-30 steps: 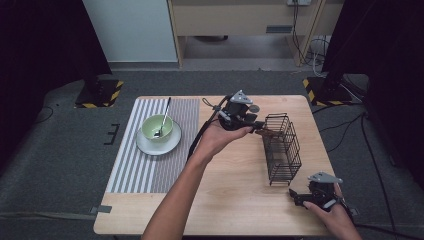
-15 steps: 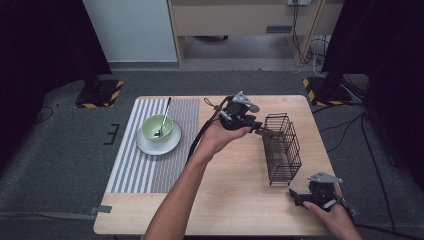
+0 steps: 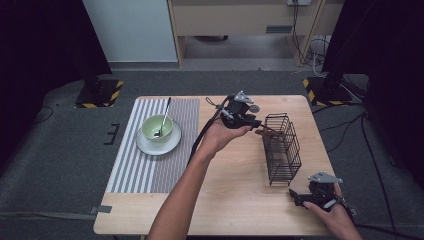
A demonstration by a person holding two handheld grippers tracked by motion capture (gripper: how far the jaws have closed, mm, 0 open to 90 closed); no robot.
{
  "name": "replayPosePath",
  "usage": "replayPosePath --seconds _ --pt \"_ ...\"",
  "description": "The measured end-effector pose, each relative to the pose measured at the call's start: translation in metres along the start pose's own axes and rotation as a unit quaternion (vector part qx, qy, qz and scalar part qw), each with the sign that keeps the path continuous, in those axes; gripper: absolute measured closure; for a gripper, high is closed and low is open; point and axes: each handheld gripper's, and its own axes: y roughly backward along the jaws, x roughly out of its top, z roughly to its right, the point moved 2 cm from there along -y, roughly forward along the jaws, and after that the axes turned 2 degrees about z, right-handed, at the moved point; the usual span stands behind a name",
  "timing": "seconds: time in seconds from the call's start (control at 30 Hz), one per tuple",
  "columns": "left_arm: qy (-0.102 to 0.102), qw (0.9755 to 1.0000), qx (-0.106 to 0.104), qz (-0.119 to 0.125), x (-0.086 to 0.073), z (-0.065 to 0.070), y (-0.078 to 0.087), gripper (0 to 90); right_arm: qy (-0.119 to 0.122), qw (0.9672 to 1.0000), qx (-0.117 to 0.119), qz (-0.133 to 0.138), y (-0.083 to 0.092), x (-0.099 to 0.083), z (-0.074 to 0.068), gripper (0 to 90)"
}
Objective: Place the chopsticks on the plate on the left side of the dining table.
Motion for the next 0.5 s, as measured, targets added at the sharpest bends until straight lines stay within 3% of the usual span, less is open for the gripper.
replayPosePath --seconds 0.5 --pt "-0.004 0.9999 -0.001 -0.012 -0.0013 0.0009 -0.0101 78.3 0.001 1.0 0.002 0.0 0.0002 -0.0002 -0.0002 0.4"
